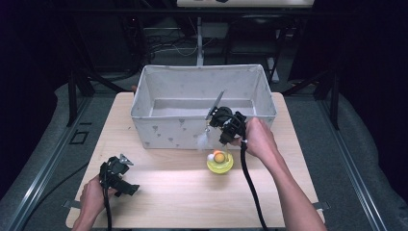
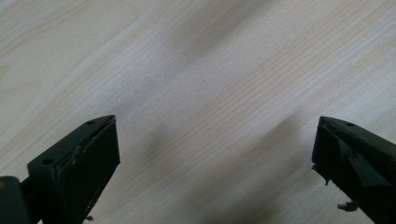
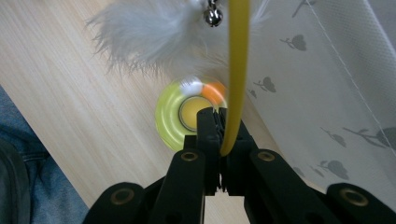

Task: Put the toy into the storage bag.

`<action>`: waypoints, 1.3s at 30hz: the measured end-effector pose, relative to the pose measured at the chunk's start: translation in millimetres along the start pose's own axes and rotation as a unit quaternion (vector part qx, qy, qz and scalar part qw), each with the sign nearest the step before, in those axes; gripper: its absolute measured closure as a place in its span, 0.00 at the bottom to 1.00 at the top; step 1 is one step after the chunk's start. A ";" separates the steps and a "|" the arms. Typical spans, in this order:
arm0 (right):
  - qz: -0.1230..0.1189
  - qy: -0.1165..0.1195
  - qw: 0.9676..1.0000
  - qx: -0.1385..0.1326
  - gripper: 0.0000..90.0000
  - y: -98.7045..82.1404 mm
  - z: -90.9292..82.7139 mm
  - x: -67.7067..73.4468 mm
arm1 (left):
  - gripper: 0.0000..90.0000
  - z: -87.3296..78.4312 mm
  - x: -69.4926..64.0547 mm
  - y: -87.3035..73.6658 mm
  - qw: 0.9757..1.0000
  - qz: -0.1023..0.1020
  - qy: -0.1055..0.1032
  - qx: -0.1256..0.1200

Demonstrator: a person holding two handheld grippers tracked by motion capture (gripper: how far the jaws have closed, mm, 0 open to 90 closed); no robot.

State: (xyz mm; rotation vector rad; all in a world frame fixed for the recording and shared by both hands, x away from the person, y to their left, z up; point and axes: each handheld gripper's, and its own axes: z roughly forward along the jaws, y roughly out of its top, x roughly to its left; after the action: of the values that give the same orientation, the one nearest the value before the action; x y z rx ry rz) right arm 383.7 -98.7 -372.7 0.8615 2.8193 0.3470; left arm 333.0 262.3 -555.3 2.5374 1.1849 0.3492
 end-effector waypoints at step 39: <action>-0.009 -0.024 1.000 -0.001 0.98 9.1 -60.8 -3.6 | 0.01 -2.0 0.8 -2.0 1.000 -0.001 0.000 -0.010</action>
State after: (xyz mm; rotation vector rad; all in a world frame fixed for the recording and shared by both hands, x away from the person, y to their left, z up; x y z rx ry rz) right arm 377.4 -103.8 -311.7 0.8330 2.7812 0.3224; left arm 331.3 264.5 -554.1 2.5196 1.1786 0.3581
